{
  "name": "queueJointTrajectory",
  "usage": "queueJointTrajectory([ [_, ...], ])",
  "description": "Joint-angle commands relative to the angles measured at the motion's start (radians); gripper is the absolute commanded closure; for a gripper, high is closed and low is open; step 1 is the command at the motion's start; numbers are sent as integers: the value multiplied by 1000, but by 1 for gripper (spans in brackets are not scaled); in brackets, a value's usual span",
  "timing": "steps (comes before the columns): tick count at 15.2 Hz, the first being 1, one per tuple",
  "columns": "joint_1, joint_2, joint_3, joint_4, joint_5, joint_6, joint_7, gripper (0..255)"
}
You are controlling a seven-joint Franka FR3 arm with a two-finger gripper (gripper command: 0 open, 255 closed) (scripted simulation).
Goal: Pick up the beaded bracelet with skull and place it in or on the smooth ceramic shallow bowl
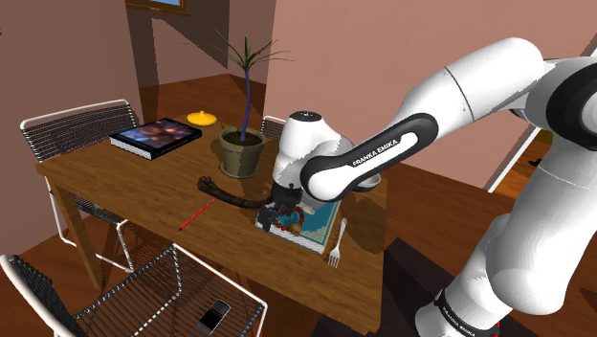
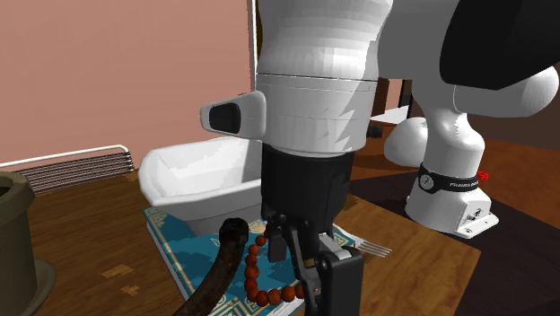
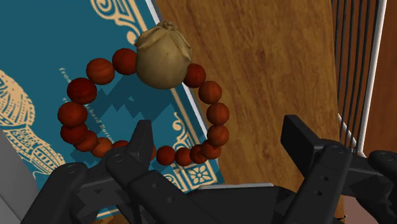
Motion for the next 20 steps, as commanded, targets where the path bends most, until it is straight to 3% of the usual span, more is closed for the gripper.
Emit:
queueJointTrajectory([
  [1, 0, 4, -1, -1, -3, 6, 2, 0],
  [6, 0, 4, -1, -1, -2, 5, 2, 0],
  [7, 0, 4, -1, -1, -2, 5, 2, 255],
  [16, 0, 4, -1, -1, -3, 6, 2, 255],
  [20, -2, -35, 3, 14, 20, -46, -15, 255],
])
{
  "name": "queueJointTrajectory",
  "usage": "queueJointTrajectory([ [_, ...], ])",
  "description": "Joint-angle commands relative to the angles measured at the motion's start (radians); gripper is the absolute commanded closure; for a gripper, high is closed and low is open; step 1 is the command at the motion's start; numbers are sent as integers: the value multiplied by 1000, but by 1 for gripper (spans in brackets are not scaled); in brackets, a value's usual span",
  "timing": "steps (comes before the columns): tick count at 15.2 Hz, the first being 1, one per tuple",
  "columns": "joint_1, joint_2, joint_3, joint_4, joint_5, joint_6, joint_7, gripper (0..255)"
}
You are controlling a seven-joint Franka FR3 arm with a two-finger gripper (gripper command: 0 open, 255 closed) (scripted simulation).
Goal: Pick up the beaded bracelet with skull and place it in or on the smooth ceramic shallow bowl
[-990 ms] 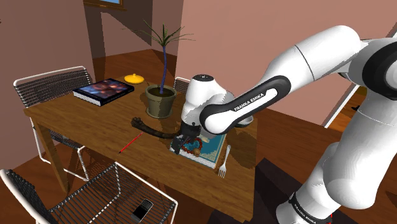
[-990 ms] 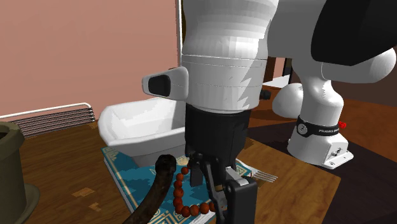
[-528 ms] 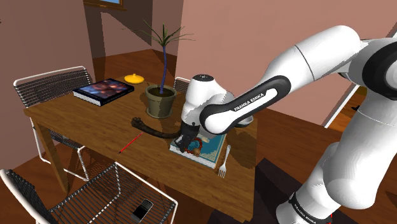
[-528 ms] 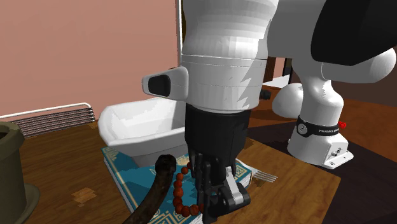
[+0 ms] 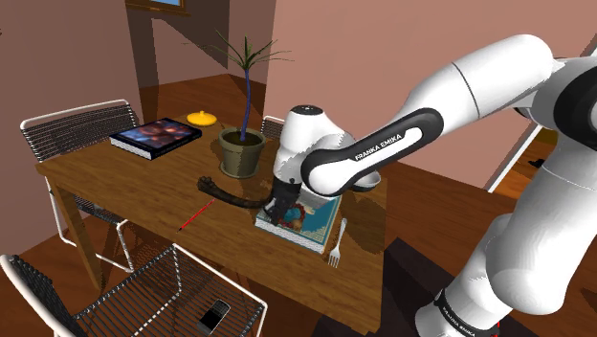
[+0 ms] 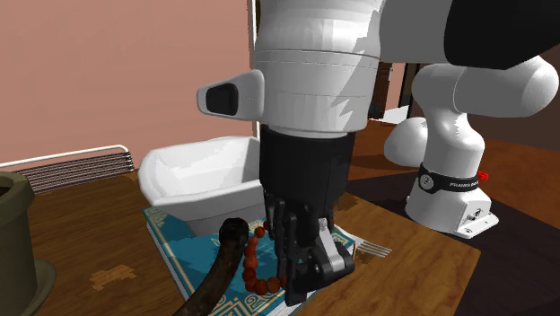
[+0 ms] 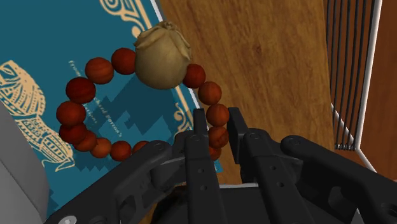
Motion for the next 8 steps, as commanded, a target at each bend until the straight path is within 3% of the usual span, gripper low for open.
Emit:
queueJointTrajectory([
  [1, 0, -20, 2, 6, 11, -25, -7, 255],
  [8, -2, -80, 3, 42, 41, -117, -30, 255],
])
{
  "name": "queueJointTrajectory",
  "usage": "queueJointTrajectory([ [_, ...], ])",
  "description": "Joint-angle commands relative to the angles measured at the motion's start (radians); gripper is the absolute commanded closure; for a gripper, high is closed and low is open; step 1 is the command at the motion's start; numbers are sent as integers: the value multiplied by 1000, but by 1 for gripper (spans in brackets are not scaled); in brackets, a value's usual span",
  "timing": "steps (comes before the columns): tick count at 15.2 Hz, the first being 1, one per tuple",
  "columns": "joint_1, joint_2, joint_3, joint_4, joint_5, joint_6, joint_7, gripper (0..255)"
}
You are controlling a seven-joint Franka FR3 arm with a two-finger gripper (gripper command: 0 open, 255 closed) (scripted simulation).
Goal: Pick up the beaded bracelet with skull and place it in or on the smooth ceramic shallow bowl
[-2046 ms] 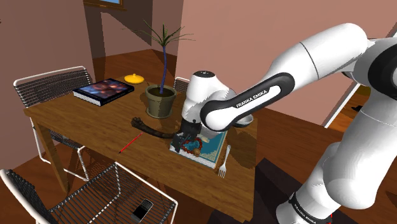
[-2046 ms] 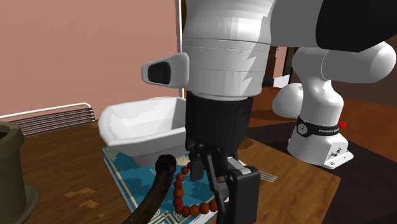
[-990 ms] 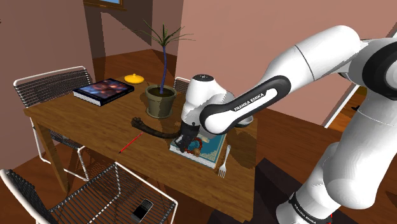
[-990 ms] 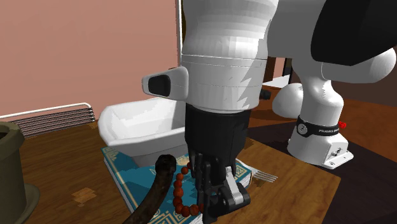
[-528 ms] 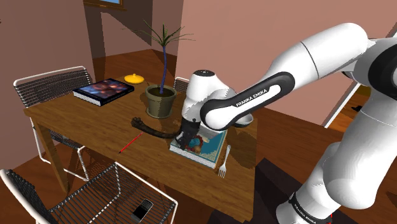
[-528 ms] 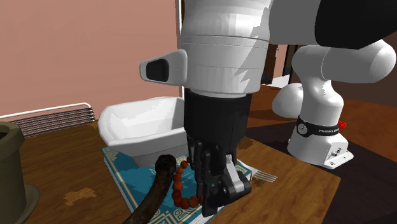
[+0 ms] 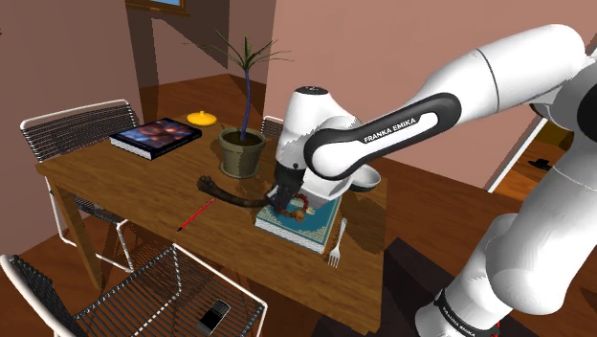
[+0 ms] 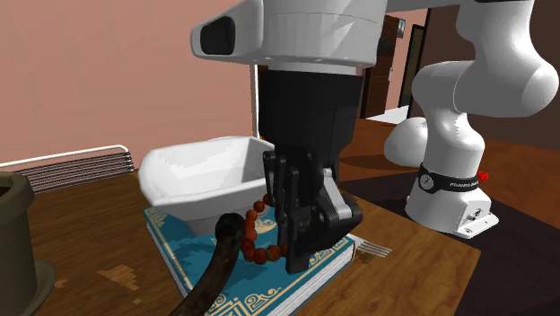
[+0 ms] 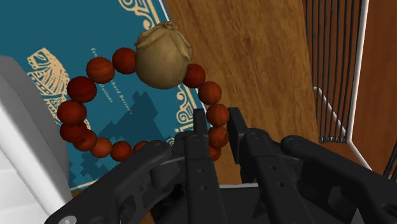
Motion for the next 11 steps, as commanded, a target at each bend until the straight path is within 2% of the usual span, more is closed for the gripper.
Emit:
queueJointTrajectory([
  [1, 0, -16, 1, 13, 7, -28, -4, 255],
  [11, 0, -80, -3, 85, 34, -161, -26, 255],
])
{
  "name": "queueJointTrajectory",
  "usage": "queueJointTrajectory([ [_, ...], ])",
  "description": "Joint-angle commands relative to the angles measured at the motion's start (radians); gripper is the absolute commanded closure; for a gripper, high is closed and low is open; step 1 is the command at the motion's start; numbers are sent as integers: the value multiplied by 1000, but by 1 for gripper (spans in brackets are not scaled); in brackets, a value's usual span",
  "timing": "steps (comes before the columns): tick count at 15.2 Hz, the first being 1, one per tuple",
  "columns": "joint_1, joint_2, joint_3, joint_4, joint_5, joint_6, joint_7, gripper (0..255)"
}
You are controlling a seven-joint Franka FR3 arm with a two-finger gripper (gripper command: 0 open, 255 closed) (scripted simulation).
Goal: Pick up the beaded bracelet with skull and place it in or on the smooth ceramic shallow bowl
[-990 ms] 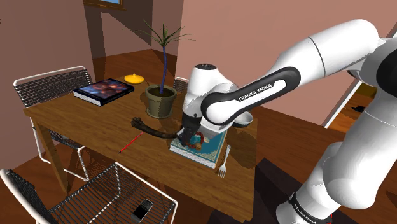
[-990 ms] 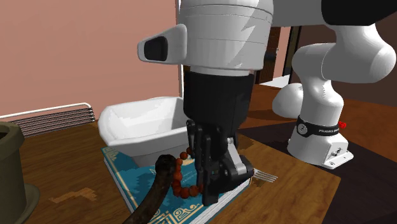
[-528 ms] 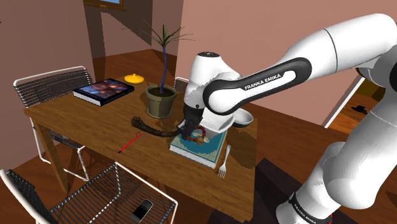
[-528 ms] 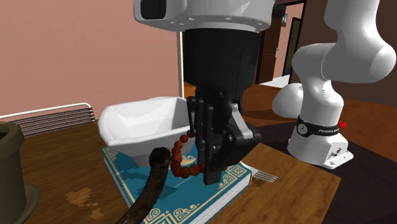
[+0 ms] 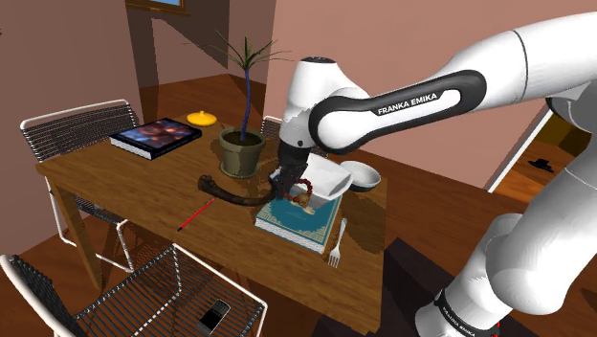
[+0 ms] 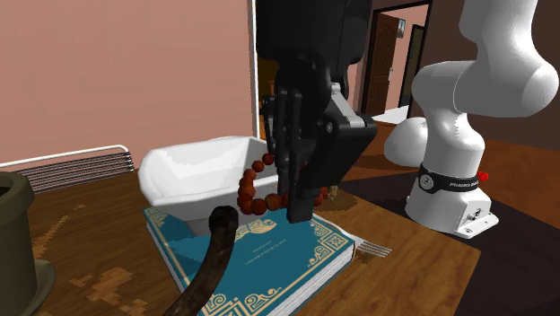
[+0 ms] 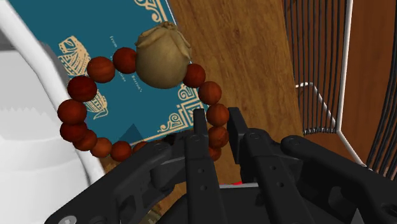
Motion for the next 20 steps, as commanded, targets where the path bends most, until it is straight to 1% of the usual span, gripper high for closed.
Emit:
queueJointTrajectory([
  [1, 0, -11, -1, 19, 4, -30, -4, 255],
  [10, -1, -48, -6, 101, 16, -147, -15, 255],
  [15, -55, -51, -76, 108, 17, -156, -139, 255],
  [20, -108, -29, -143, 143, 13, -171, -257, 255],
])
